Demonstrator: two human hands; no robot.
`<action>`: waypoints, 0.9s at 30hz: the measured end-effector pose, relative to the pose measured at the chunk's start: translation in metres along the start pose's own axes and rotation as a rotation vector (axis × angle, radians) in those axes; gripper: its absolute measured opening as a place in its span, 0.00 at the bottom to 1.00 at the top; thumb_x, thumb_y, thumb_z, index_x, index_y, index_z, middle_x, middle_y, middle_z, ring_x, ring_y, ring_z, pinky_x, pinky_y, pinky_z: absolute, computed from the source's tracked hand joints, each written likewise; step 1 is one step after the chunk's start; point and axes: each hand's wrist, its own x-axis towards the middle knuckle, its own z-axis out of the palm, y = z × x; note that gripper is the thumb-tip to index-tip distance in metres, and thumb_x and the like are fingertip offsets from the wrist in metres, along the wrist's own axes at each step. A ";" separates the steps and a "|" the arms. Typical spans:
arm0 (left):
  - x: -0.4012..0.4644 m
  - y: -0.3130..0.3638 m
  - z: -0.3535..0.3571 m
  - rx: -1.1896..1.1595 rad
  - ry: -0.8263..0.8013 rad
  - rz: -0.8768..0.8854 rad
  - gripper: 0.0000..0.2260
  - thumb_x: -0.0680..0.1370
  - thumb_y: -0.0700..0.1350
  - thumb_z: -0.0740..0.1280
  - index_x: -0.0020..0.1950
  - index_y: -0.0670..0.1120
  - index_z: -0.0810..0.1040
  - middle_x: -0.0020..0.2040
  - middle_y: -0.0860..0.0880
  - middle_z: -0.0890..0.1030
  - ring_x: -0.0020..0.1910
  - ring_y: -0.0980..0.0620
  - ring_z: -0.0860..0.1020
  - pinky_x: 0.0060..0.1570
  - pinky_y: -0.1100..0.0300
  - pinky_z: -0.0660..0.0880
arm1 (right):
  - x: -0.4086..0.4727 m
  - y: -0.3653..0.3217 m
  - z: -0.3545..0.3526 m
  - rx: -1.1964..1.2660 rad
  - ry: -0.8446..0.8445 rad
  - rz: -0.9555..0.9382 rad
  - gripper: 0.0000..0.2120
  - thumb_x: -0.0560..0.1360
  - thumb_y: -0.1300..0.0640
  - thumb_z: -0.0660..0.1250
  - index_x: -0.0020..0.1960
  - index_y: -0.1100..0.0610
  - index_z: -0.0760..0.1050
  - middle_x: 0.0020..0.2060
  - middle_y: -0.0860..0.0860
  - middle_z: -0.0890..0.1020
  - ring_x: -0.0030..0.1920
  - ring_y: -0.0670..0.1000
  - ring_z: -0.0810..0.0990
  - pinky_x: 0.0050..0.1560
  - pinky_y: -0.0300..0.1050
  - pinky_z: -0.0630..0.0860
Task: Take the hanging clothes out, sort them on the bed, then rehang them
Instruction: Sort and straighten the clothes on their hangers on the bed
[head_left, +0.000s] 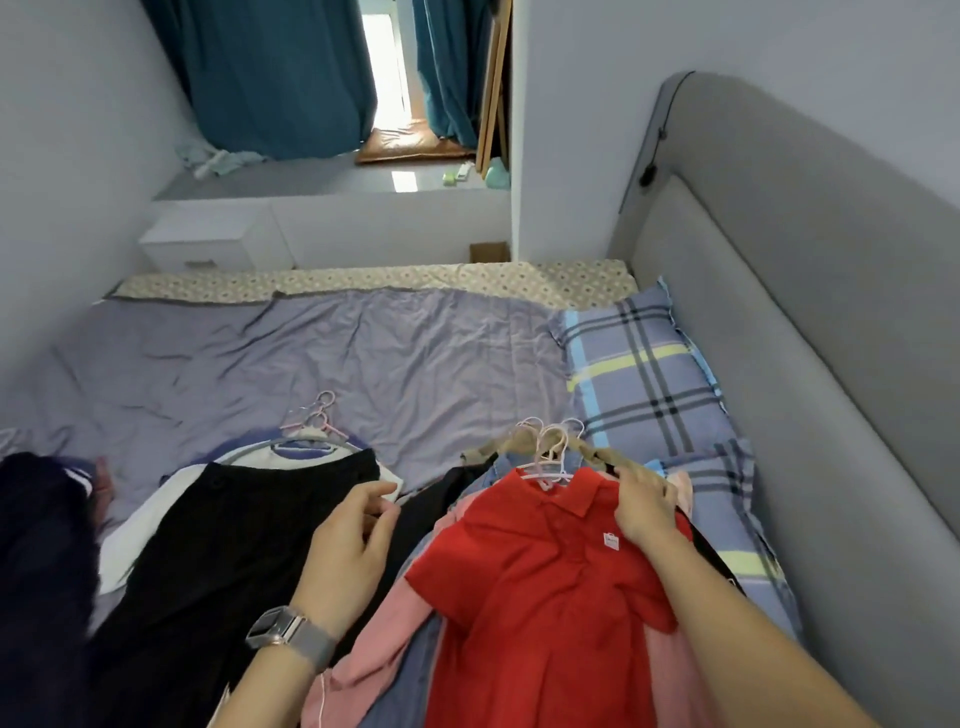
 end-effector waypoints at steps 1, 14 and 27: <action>0.002 0.003 0.004 -0.001 0.001 0.003 0.10 0.77 0.39 0.65 0.55 0.50 0.75 0.43 0.56 0.79 0.44 0.64 0.77 0.42 0.77 0.69 | 0.002 -0.001 0.002 0.000 -0.018 0.038 0.27 0.74 0.60 0.62 0.71 0.51 0.61 0.68 0.51 0.69 0.70 0.53 0.65 0.70 0.52 0.59; -0.017 -0.024 0.007 0.099 -0.237 -0.061 0.08 0.77 0.43 0.65 0.51 0.55 0.75 0.43 0.55 0.79 0.44 0.57 0.76 0.41 0.74 0.69 | -0.051 -0.096 0.028 0.136 -0.453 -0.272 0.17 0.72 0.56 0.58 0.58 0.49 0.77 0.62 0.51 0.78 0.64 0.56 0.73 0.65 0.48 0.70; -0.021 -0.179 -0.099 0.041 -0.219 -0.274 0.08 0.77 0.43 0.65 0.48 0.58 0.74 0.42 0.53 0.80 0.42 0.58 0.78 0.41 0.75 0.70 | -0.099 -0.241 0.035 0.111 -0.529 -0.417 0.14 0.77 0.58 0.55 0.34 0.53 0.67 0.46 0.58 0.79 0.46 0.54 0.75 0.45 0.43 0.66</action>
